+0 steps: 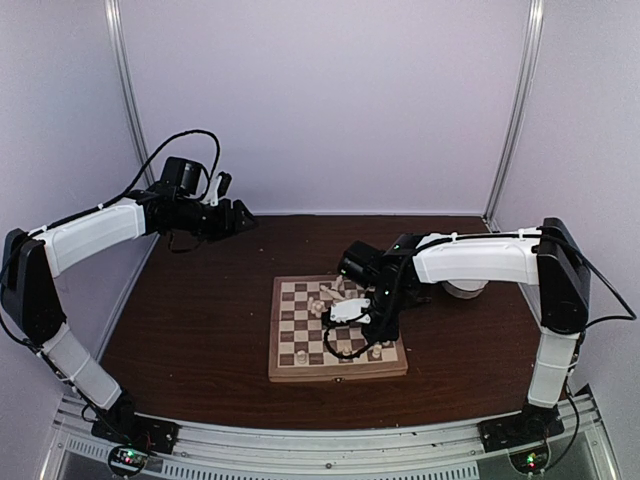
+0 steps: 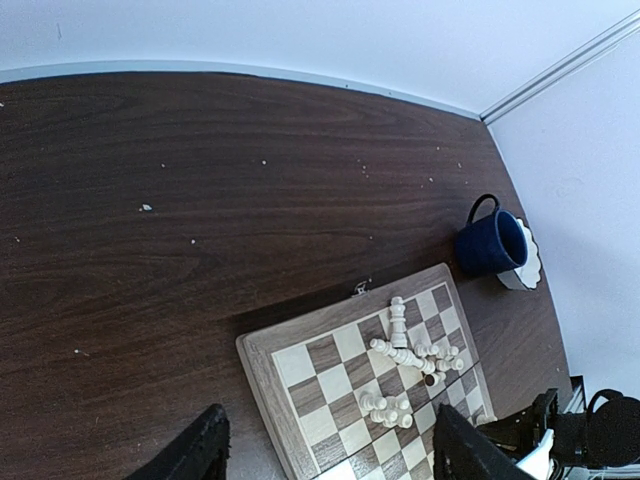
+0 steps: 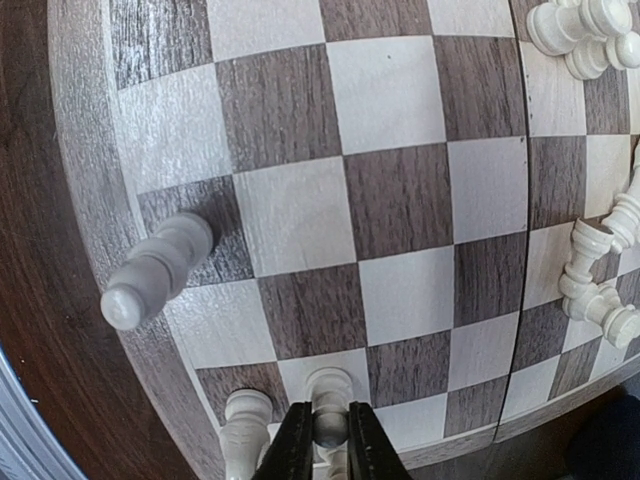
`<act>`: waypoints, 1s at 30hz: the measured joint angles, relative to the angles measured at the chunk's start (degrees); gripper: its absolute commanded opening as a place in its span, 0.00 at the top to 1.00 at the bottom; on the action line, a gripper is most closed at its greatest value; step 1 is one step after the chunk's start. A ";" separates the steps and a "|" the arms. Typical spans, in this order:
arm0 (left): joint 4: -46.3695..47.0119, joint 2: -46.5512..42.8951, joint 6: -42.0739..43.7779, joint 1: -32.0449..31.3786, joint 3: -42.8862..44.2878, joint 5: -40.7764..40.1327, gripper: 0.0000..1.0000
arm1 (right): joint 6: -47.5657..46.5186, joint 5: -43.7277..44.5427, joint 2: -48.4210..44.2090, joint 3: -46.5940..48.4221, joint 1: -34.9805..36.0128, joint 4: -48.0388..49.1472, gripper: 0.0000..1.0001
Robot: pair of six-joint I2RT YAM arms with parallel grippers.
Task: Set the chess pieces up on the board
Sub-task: Place the pawn at g2, then pick up the rook from the chessboard.
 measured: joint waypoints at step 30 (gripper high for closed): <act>0.00 0.00 -0.02 0.00 0.00 0.22 0.31 | 4.44 -6.86 7.61 18.45 -11.15 -4.26 0.72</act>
